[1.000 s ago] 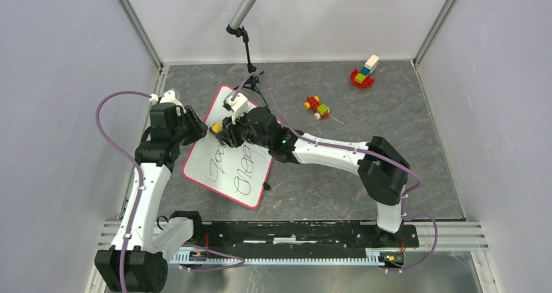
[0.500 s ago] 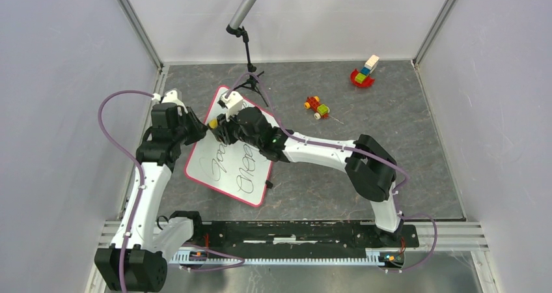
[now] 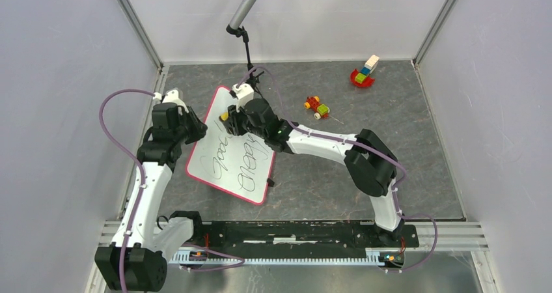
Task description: Erase the whiteboard
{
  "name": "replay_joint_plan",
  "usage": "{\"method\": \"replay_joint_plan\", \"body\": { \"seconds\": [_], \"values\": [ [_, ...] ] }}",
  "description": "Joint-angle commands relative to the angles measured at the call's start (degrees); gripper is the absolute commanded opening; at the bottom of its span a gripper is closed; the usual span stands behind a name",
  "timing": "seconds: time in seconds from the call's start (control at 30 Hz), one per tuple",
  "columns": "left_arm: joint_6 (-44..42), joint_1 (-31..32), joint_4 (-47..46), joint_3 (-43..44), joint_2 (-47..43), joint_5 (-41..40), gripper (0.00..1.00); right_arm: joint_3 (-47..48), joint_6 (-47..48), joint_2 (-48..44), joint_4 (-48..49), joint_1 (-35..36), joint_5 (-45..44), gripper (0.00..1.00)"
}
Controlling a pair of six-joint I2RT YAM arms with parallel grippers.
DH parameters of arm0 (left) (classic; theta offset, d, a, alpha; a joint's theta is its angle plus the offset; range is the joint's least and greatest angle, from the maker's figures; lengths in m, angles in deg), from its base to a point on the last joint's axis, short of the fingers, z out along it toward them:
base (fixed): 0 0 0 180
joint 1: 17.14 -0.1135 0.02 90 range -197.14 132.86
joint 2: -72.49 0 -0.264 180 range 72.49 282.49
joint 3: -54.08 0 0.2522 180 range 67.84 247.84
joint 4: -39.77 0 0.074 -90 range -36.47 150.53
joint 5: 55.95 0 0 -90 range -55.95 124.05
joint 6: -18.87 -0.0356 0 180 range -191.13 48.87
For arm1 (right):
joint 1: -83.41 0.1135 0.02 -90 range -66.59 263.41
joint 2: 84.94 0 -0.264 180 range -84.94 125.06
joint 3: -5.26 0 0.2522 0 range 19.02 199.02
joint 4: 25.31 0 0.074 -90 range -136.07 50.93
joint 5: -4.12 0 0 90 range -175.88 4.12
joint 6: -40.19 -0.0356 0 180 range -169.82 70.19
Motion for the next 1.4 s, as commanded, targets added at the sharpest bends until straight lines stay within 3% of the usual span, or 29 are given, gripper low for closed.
{"method": "replay_joint_plan", "body": {
  "seconds": [0.0,0.3,0.6,0.83,1.07,1.23,1.37],
  "values": [
    [-3.3,0.4,-2.9,-2.6,-0.3,-0.9,0.06,3.3,0.1,1.9,-2.5,3.2,2.6,0.00],
    [-5.6,2.8,-5.6,-5.3,-3.7,-2.9,0.02,10.2,0.3,5.1,-5.2,5.6,2.3,0.00],
    [-9.0,6.5,-8.2,-6.9,-7.0,-5.6,0.02,0.0,-0.7,0.9,-8.1,-0.2,1.4,0.00],
    [-11.6,9.3,-10.2,-8.1,-8.7,-5.8,0.02,-1.4,1.2,-0.1,-10.7,-0.2,3.9,0.00],
    [-12.0,9.9,-10.6,-8.3,-8.5,-5.7,0.02,3.9,2.2,0.8,-8.2,4.1,9.3,0.00],
    [-12.0,9.9,-10.6,-8.4,-8.8,-5.4,0.02,12.6,2.6,5.0,-11.0,4.8,8.9,0.00],
    [-12.1,10.0,-10.6,-8.6,-9.3,-5.8,0.02,13.6,3.2,6.3,-11.2,4.1,6.9,0.00]
  ]
}}
